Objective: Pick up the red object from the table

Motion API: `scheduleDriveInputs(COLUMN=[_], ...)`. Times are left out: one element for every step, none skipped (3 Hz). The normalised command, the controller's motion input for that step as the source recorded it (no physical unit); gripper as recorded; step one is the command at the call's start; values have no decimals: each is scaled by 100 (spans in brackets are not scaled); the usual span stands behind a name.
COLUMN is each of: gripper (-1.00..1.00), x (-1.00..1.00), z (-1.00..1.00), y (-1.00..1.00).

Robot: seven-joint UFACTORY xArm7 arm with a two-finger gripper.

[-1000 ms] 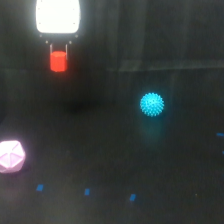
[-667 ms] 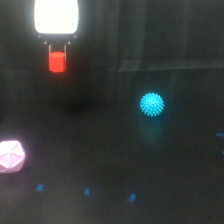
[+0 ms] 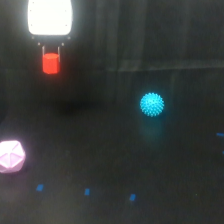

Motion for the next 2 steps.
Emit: scheduleDriveInputs(gripper=[-100, -100], x=[-29, -3], z=[-86, 0], y=[-2, 1])
